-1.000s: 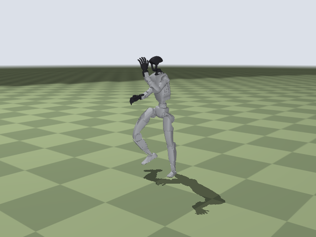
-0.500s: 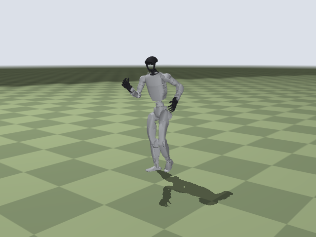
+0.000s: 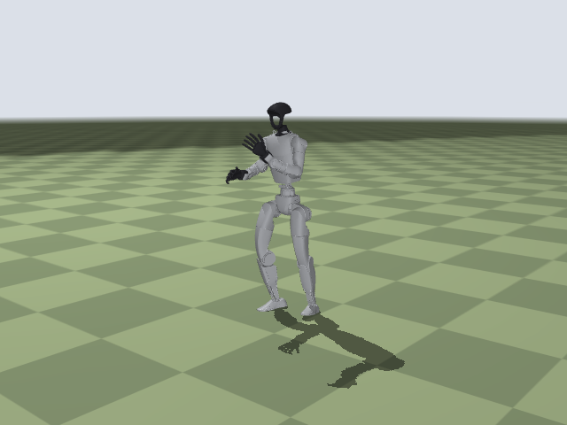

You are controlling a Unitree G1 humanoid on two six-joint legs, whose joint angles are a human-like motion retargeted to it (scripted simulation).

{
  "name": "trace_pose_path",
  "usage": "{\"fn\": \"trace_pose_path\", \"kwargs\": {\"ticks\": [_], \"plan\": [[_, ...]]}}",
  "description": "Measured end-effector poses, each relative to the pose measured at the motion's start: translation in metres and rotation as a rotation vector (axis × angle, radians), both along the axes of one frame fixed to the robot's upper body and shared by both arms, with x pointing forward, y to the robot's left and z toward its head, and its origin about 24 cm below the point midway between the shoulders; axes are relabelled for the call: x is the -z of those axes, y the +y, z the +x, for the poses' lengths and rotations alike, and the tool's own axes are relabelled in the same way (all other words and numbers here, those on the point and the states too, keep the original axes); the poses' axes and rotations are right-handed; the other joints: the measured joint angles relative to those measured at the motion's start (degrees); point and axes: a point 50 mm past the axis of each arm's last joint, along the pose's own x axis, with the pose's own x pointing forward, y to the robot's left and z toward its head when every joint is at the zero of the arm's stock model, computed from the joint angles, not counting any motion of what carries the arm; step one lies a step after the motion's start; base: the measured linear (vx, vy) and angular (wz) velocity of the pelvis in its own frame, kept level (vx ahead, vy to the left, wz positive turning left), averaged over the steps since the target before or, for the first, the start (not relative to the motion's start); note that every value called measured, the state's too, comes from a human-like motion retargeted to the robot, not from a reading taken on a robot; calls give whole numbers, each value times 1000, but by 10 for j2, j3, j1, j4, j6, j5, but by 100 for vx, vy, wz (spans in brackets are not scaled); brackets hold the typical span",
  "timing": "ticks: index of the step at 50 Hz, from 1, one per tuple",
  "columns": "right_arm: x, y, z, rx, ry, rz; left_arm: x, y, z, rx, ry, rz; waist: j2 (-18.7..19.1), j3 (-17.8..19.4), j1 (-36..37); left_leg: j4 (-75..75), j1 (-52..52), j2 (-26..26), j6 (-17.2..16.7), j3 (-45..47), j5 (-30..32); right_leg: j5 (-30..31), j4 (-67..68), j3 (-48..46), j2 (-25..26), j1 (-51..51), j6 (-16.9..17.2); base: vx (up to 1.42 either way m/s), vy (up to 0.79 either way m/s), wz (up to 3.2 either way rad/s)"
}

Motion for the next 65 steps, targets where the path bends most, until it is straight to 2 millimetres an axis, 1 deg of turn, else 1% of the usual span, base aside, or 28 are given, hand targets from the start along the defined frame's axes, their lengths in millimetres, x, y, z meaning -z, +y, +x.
{"fn": "trace_pose_path", "kwargs": {"ticks": [3, 5, 6, 9, 12, 15, 17, 21, 23, 25, 27, 29, 30, 33, 36, 39, 42, 45, 48, 51, 54, 55, 57, 58, 60, 62, 63, 65], "plan": [[24, -49, -45, 147, 227, 117, -71, -17, -15, -68, -289, 89, 39, 34, -97, -96, 45, 39, -21, -39, 37, 85, 262, -28, -40, -117, 19, -8, 16, 129], [37, -76, -76, 279, 339, 172, -106, -24, -31, -110, -453, 159, 50, 56, -140, -114, 52, 62, -33, -53, 48, 69, 409, -33, -77, -185, 0, -8, 12, 74], [42, -86, -90, 345, 374, 186, -119, -26, -37, -129, -512, 205, 51, 65, -149, -113, 49, 68, -31, -56, 51, 27, 466, -39, -98, -209, -21, -10, 9, 39], [50, -106, -125, 513, 428, 250, -143, -31, -44, -194, -606, 340, 52, 87, -162, -94, 33, 81, -15, -65, 55, -73, 593, -42, -142, -261, -69, -11, 5, 15], [50, -108, -133, 562, 412, 350, -140, -32, -34, -227, -566, 406, 49, 97, -167, -69, 16, 89, -5, -78, 51, -70, 640, -3, -123, -287, -66, -6, -1, 20], [46, -96, -115, 489, 372, 406, -110, -29, -14, -211, -419, 386, 46, 87, -163, -64, 7, 87, -6, -83, 46, -31, 621, 36, -78, -284, -39, 0, -4, 3], [42, -83, -94, 417, 334, 383, -75, -23, 1, -187, -267, 348, 39, 73, -148, -67, 7, 76, -6, -79, 41, -19, 570, 38, -67, -254, -33, 3, -8, -13], [25, -49, -37, 266, 188, 276, 28, 10, 13, -181, 127, 311, 11, 44, -97, -53, 3, 39, -2, -64, 36, 15, 332, 26, -44, -134, -26, 7, -14, -32], [7, -27, -10, 189, 77, 223, 87, 36, -5, -154, 344, 273, -18, 23, -61, 10, -29, 16, -2, -51, 21, -1, 178, 27, -36, -63, -19, 8, -23, -52], [-21, -1, 14, 134, -70, 256, 137, 57, -30, -134, 557, 259, -54, 10, 7, 48, -58, -14, 28, -32, 26, -65, 11, 43, -26, 1, -23, -4, -28, -107], [-53, 23, 35, 55, -199, 321, 176, 82, -63, -129, 760, 267, -94, 13, 80, 204, -140, -21, 60, -7, 51, -85, -101, 59, -39, 44, -48, -8, -25, -113], [-92, 36, 45, -37, -341, 299, 204, 104, -102, -127, 943, 265, -108, 28, 145, 396, -241, -7, 59, 0, 113, -63, -182, 72, -48, 80, -67, -4, -17, -90], [-114, 40, 48, -80, -418, 256, 214, 115, -122, -130, 1025, 262, -109, 39, 176, 486, -288, 1, 46, -3, 143, -47, -213, 79, -51, 99, -68, -1, -11, -87], [-182, 44, 50, -176, -659, 27, 223, 144, -182, -179, 1180, 300, -116, 66, 231, 721, -400, 23, 7, 16, 112, -16, -255, 100, -77, 121, -35, -2, -8, -77], [-243, 47, 44, -130, -910, -40, 228, 160, -220, -237, 1300, 199, -116, 71, 250, 913, -484, 113, 8, 46, 89, -17, -241, 125, -76, 97, -51, -5, -12, -54], [-274, 51, 36, -83, -1056, 127, 231, 163, -222, -302, 1319, 142, -116, 71, 248, 1010, -530, 161, 23, 32, 97, -19, -231, 138, -67, 82, -74, -1, -10, -23], [-270, 49, 34, -83, -1057, 382, 227, 151, -188, -356, 1209, 290, -129, 59, 229, 1016, -546, 121, 25, 9, 98, -17, -237, 129, -75, 83, -68, 1, 2, 20], [-245, 40, 40, -80, -954, 554, 215, 126, -141, -351, 1023, 423, -136, 32, 203, 952, -522, 75, 16, -5, 109, -23, -238, 118, -76, 81, -60, 4, 5, 24], [-198, 26, 55, -21, -758, 574, 193, 95, -92, -303, 822, 418, -130, 7, 178, 800, -444, 20, -12, -22, 113, -40, -226, 119, -70, 79, -49, 7, 9, -15], [-124, 12, 67, 114, -480, 456, 151, 63, -46, -264, 591, 294, -112, -5, 154, 533, -303, -25, -35, -40, 117, -58, -193, 135, -51, 78, -33, 11, 12, -48], [-40, -2, 52, 205, -206, 178, 78, 30, -13, -171, 282, 71, -76, -11, 104, 249, -139, -25, -28, -22, 52, -67, -132, 130, -17, 65, -24, 8, 17, 10], [-16, -7, 38, 205, -124, 111, 48, 21, -9, -153, 150, 20, -64, -12, 80, 172, -94, -24, -22, -13, 17, -64, -104, 119, -7, 55, -18, 0, 21, 83], [17, -21, 2, 178, 31, 49, -18, 5, -14, -137, -137, -52, -31, 3, 22, 43, -19, -15, 1, -23, -1, -25, 26, 89, 1, 4, 0, -2, 21, 109], [29, -28, -17, 170, 108, 42, -49, 1, -24, -129, -279, -88, -16, 16, -8, -7, 11, -6, 11, -33, 6, 11, 121, 76, -1, -36, 15, -2, 17, 102], [39, -52, -52, 241, 240, 142, -103, -10, -42, -192, -495, -84, 4, 46, -57, -68, 49, 23, 4, -45, 21, 89, 311, 74, -3, -135, 40, -1, 7, 76], [51, -71, -85, 327, 353, 137, -140, -16, -69, -148, -674, -127, 15, 72, -99, -79, 62, 52, -6, -56, 27, 90, 454, 75, -7, -214, 40, 3, 7, 65], [56, -80, -102, 384, 403, 122, -151, -17, -78, -128, -728, -135, 16, 81, -120, -77, 67, 55, -5, -65, 27, 60, 515, 76, -24, -241, 37, 6, 14, 67], [61, -96, -129, 491, 460, 80, -166, -15, -87, -112, -779, -129, 17, 90, -147, -68, 63, 65, -1, -75, 30, -6, 612, 57, -61, -286, 2, 5, 9, 43]]}}
